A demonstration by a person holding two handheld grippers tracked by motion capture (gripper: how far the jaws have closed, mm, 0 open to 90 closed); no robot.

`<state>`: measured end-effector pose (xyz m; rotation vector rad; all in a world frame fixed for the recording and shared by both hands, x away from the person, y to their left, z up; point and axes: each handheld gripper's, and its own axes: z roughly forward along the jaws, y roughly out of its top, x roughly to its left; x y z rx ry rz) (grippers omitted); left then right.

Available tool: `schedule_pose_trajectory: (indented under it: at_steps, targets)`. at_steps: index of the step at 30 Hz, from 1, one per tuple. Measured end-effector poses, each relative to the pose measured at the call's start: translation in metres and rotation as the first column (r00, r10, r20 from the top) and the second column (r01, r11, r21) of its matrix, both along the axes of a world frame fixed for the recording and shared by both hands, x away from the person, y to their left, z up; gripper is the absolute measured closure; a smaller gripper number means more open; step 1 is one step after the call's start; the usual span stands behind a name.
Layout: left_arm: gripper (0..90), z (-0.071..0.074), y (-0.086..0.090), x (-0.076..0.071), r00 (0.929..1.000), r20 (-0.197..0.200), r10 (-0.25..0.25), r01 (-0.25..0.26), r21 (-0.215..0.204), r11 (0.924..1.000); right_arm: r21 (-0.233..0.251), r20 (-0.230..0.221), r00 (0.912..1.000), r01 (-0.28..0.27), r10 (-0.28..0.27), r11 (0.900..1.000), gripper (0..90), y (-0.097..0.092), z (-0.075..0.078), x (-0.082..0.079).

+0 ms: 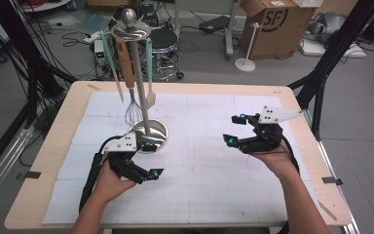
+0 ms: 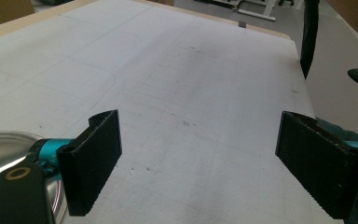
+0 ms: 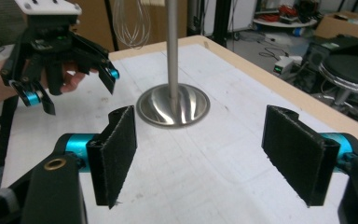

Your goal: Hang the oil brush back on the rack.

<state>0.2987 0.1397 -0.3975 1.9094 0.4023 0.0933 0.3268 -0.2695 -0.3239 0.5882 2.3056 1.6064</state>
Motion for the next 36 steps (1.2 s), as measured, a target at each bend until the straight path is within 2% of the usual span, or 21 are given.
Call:
schedule_pose_trajectory:
  at_steps: [9,12,20,26,31,33,36]
  targets:
    - [14.9,-0.001,-0.002,0.001,1.0,-0.002,-0.002,0.002,0.003,1.0,-0.001,-0.024,0.9984,0.052,-0.052,0.9986,21.4,-0.013,-0.023,-0.01]
    - [14.9,-0.001,-0.001,0.001,1.0,0.0,-0.001,0.001,0.004,1.0,-0.016,-0.043,0.9968,0.067,-0.067,0.9977,20.5,-0.014,-0.031,-0.012]
    - [14.9,-0.001,-0.003,0.002,1.0,-0.003,-0.005,0.005,0.007,1.0,-0.018,-0.08,0.9929,0.087,-0.088,0.9961,18.2,-0.02,-0.047,-0.019]
    - [14.9,-0.001,-0.002,0.002,1.0,-0.002,-0.001,0.001,0.001,1.0,-0.003,-0.091,0.9912,0.097,-0.097,0.9953,17.5,-0.025,-0.059,-0.026]
    - [14.9,-0.001,-0.002,0.002,1.0,-0.003,0.0,0.0,0.005,1.0,-0.008,-0.11,0.9883,0.106,-0.106,0.9944,16.8,-0.026,-0.071,-0.03]
    - [14.9,-0.001,-0.003,0.002,1.0,-0.004,0.002,-0.002,0.003,1.0,-0.024,-0.119,0.9865,0.111,-0.113,0.9935,16.2,-0.026,-0.075,-0.032]
    - [14.9,-0.002,-0.003,0.002,1.0,-0.005,0.0,0.0,0.004,1.0,-0.022,-0.116,0.9871,0.109,-0.11,0.9938,16.1,-0.026,-0.079,-0.033]
